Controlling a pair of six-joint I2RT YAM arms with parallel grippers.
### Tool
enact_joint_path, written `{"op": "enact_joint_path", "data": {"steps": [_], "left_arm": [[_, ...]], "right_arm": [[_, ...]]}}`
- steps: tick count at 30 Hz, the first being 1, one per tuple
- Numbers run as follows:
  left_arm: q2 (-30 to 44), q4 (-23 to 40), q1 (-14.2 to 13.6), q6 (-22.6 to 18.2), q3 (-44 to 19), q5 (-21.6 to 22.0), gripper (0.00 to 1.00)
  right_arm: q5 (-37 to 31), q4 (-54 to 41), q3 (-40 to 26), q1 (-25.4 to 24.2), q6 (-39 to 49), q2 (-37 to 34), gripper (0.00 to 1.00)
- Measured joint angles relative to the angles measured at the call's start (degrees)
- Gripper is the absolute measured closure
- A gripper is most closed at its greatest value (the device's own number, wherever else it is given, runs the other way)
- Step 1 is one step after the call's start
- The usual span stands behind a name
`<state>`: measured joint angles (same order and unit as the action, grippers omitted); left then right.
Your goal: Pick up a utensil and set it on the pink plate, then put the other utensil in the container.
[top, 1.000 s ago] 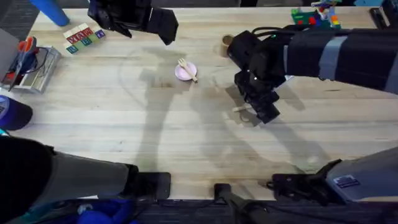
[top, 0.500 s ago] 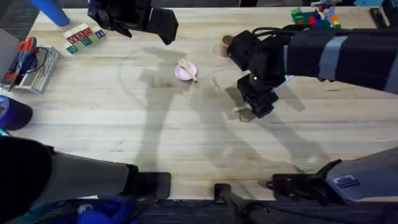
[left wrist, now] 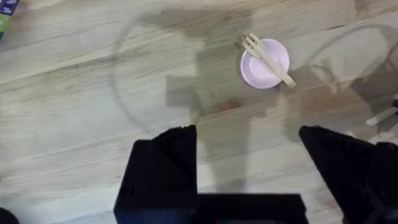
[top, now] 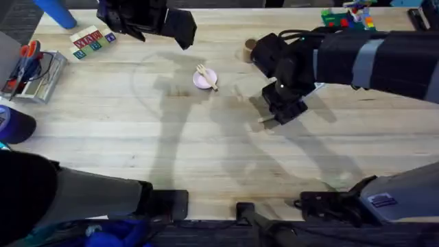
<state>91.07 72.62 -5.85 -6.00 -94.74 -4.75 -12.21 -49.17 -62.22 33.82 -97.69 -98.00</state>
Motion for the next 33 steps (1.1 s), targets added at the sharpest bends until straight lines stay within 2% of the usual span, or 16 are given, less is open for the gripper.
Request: {"op": "enact_joint_path", "data": {"steps": [11,15,23,26,33], "left_arm": [[0.0,0.0,0.0,-0.02,0.0,0.0,0.007],[0.0,0.0,0.0,-0.02,0.0,0.0,0.008],[0.0,0.0,0.0,-0.02,0.0,0.02,0.007],[0.0,0.25,0.0,-0.02,0.0,0.0,0.007],[0.0,-1.61,0.0,-0.02,0.0,0.01,0.007]], "right_arm": [[0.9,-1.75,0.37,0.0,7.5,1.25,0.97],[1.55,-1.81,0.59,0.0,17.43,11.36,0.97],[1.14,-1.9,0.59,0.0,29.74,19.61,0.97],[-0.8,-1.9,0.59,0.0,32.27,21.46,0.97],[-11.46,1.42,0.63,0.0,38.27,22.38,0.97]]}}
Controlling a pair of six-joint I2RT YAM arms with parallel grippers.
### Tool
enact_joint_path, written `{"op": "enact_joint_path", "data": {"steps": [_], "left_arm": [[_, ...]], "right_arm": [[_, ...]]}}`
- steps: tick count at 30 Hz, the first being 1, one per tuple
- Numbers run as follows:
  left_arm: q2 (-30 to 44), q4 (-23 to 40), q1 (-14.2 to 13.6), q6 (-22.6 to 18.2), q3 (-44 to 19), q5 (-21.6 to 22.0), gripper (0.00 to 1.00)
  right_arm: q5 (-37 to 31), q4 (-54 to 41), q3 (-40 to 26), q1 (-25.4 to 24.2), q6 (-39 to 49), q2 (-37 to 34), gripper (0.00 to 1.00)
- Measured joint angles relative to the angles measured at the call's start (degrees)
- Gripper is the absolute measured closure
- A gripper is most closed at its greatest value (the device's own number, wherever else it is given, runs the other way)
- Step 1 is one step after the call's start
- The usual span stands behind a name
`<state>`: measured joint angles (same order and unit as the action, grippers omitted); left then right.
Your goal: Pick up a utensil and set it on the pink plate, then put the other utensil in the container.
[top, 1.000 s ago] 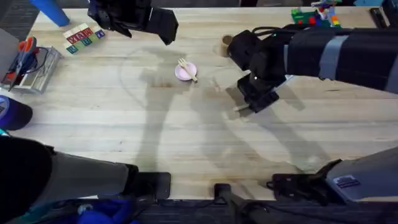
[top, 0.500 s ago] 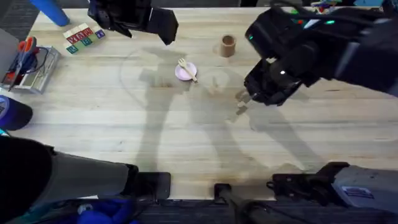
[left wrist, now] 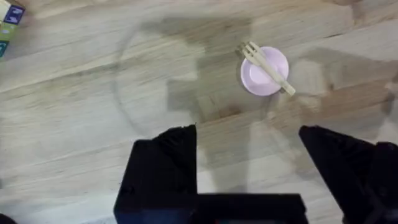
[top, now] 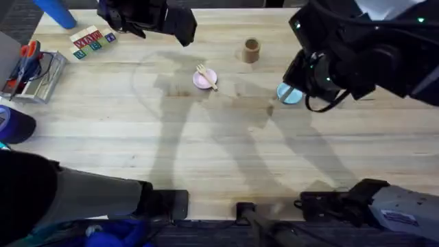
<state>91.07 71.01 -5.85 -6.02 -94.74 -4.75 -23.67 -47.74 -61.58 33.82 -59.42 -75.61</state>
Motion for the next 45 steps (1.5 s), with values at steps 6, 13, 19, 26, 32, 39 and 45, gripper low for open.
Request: {"op": "enact_joint_path", "data": {"steps": [6,13,19,26,32,39,45], "left_arm": [[0.0,-6.04,0.0,-2.28,0.0,-0.03,0.007],[2.81,-17.3,1.75,-16.95,0.0,-8.64,0.007],[10.98,-24.46,4.16,-28.79,0.0,-21.18,0.007],[20.87,-28.24,4.87,-42.23,0.0,-33.72,0.006],[26.41,-31.93,4.94,-47.85,0.0,-38.65,0.006],[28.46,-35.48,6.01,-51.56,0.0,-46.84,0.007],[28.57,-36.99,7.51,-54.91,0.0,-52.99,0.007]], "right_arm": [[-6.75,11.61,0.0,-2.82,16.87,0.0,0.971],[1.28,26.82,0.01,-16.15,38.18,0.0,0.97],[15.45,37.08,0.02,-28.34,49.8,-2.22,0.97],[34.96,57.31,0.04,-34.27,61.4,-15.29,0.97],[43.29,72.23,0.04,-34.27,62.88,-22.93,0.97],[50.14,81.24,0.07,-34.27,62.93,-29.13,0.97],[53.74,88.26,0.09,-34.27,63.08,-32.48,0.97]]}}
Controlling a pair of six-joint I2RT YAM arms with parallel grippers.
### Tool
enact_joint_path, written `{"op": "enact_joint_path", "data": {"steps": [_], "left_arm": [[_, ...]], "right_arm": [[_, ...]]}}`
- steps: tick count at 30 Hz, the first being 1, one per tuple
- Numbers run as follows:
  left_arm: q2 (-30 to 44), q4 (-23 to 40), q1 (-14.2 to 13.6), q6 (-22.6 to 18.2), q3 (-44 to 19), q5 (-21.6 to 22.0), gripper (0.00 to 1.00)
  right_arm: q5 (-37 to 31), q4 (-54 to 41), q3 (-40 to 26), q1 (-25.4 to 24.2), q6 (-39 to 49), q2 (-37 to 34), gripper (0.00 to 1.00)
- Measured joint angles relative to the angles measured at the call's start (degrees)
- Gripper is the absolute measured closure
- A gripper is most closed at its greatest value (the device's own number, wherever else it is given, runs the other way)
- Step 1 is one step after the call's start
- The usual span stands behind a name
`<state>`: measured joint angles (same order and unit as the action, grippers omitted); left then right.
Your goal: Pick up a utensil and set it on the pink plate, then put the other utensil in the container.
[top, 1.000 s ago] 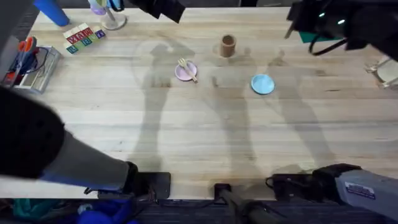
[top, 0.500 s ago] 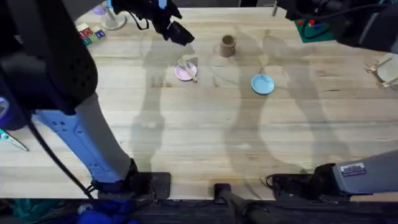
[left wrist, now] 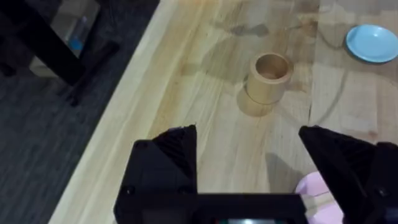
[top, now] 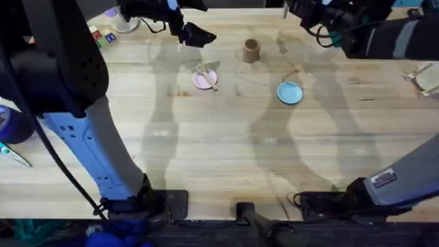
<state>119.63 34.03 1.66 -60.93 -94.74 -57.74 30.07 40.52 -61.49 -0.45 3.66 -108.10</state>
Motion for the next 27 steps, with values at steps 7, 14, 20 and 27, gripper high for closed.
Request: {"op": "enact_joint_path", "data": {"steps": [7,14,20,27], "left_arm": [[1.94,-1.9,0.19,-1.09,0.0,-2.26,0.007],[3.21,-2.32,0.2,-1.24,0.0,-2.53,0.007],[3.21,-2.26,0.19,-1.24,0.0,-2.66,0.007],[3.21,-2.14,0.2,-1.24,0.0,-2.68,0.008]], "right_arm": [[5.62,5.77,0.0,0.02,0.12,-2.39,0.97],[12.41,12.34,0.0,0.01,0.27,-5.47,0.97],[22.42,18.77,0.02,0.02,0.46,-9.3,0.97],[29.29,21.18,0.02,1.2,0.5,-11.25,0.969]]}}
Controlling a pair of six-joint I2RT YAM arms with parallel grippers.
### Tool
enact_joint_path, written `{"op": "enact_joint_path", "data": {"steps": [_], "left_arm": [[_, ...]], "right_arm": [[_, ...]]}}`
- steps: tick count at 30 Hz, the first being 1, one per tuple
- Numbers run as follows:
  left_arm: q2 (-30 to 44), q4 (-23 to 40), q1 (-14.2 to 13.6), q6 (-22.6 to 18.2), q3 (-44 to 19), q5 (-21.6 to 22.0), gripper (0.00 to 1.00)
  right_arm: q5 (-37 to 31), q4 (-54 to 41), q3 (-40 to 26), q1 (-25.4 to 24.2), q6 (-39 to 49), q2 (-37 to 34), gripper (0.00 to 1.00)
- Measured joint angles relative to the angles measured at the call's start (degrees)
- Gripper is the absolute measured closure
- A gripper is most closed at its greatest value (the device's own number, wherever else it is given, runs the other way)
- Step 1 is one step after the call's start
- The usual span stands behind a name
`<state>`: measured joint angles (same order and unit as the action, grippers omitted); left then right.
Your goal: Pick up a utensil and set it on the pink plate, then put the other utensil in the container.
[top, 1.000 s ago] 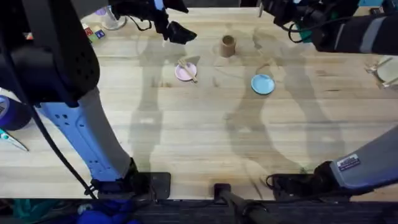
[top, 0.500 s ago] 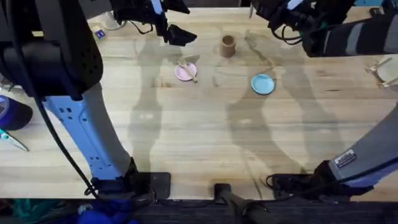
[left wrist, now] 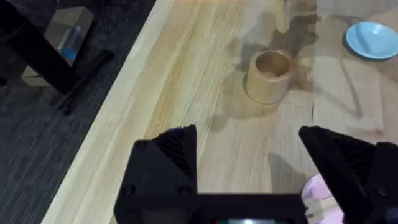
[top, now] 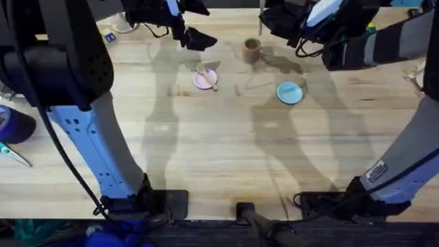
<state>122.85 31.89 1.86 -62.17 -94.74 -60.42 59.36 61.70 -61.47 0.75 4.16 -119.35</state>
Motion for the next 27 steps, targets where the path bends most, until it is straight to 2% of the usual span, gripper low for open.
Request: {"op": "enact_joint_path", "data": {"steps": [8,17,27], "left_arm": [[0.01,0.47,0.0,0.0,0.0,-0.58,0.007],[4.97,0.04,-0.01,0.0,0.0,-6.39,0.007],[5.35,0.0,-0.01,0.0,0.02,-9.09,0.008]], "right_arm": [[1.83,-0.01,0.0,1.49,0.15,0.02,0.969],[1.83,-0.64,0.0,1.49,0.44,0.0,0.969],[0.36,-0.85,0.0,1.99,2.18,-0.18,0.969]]}}
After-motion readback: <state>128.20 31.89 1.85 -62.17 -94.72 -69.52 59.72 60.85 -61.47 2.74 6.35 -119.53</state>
